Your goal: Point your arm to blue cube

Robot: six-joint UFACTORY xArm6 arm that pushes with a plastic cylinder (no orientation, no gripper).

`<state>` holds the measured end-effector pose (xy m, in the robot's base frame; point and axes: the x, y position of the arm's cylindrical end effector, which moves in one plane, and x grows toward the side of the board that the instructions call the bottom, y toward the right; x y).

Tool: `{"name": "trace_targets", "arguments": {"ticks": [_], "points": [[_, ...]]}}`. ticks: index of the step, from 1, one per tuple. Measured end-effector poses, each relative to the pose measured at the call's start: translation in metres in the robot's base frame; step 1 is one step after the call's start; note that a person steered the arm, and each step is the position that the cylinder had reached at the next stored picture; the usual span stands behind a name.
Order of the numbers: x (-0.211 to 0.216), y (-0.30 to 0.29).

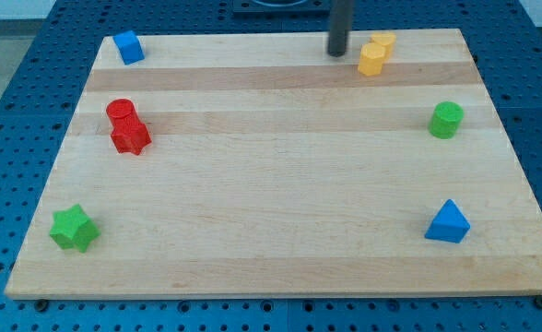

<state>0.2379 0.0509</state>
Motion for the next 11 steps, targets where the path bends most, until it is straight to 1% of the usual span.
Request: {"name": "trace_targets", "arguments": {"ticks": [1,2,3,4,5,6,7,8,9,10,11], "points": [[-0.008,-0.085],[-0.017,-0.153],[-0.046,-0.168],[-0.046,-0.173],[-0.027,-0.196],[0.021,-0.212],[0.038,-0.29],[0.039,-0.356],[0.039,-0.355],[0.028,-0.356],[-0.012,-0.355]]}}
